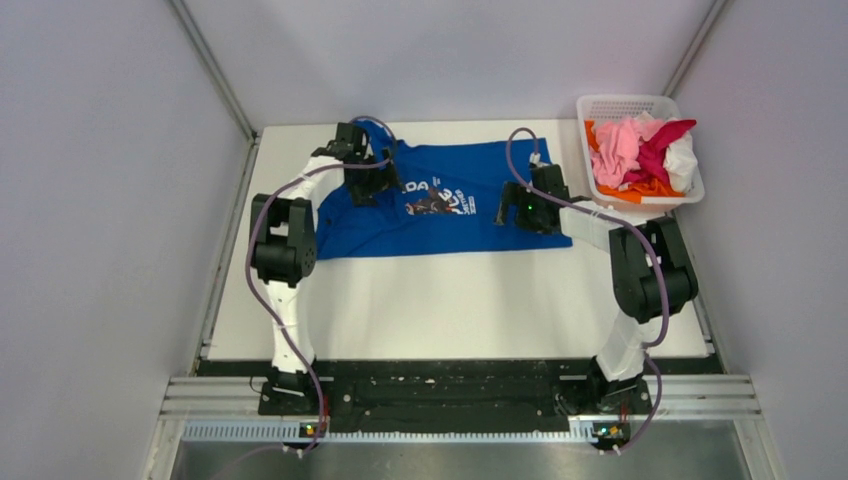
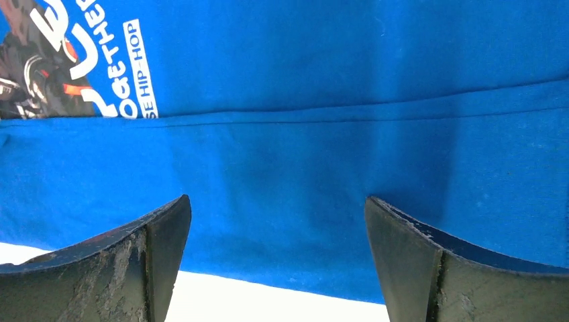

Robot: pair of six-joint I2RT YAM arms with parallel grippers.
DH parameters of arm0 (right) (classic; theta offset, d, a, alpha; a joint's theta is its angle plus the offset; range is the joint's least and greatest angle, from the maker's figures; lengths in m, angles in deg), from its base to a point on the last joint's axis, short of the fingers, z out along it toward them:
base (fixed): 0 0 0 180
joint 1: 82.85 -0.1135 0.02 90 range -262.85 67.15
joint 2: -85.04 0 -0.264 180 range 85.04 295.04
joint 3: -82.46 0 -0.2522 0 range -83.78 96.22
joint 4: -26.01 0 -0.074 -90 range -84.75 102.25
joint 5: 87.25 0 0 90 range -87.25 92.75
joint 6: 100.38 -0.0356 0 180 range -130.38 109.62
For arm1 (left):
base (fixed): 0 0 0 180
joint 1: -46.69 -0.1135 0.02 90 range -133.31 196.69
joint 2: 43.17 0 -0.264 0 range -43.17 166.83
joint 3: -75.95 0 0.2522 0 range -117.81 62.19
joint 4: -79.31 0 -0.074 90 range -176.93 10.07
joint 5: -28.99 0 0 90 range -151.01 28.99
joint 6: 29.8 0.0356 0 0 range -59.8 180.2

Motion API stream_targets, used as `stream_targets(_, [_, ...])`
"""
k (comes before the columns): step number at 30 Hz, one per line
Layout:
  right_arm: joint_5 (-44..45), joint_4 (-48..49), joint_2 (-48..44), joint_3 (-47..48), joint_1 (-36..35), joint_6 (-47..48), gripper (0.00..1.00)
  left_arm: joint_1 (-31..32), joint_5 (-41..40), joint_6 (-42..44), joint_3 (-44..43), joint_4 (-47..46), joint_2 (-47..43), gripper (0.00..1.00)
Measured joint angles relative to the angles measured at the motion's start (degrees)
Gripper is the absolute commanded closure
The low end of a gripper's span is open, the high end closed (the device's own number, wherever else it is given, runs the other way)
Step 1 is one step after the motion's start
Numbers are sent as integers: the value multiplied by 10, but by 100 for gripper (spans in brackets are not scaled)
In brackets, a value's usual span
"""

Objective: Fold and stack the t-shirts
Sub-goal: Fold the flattened tshirt in 1/3 of the way

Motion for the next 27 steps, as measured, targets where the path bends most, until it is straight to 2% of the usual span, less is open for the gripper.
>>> stream_targets(3, [17, -3, 0, 0, 0, 3, 1, 0, 17, -4, -34, -18, 34, 1])
stream_targets(8, [46, -31, 0, 12, 0, 19, 1, -6, 25, -5, -158, -5, 122, 1])
stream_targets(11, [57, -37, 0, 12, 0, 27, 1, -13, 25, -8, -204, -11, 146, 1])
stream_targets(18, [70, -51, -7, 12, 0, 37, 1, -21, 11, -1, -236, -4, 151, 1])
stream_targets(20, [70, -51, -14, 12, 0, 37, 1, -21, -3, 6, -225, 5, 141, 1])
stream_targets(22, [67, -47, -22, 11, 0, 37, 1, -21, -12, 13, -178, 5, 106, 1])
stream_targets(27, [58, -36, -29, 11, -2, 37, 1, -21, -6, 20, 24, -16, -58, 1])
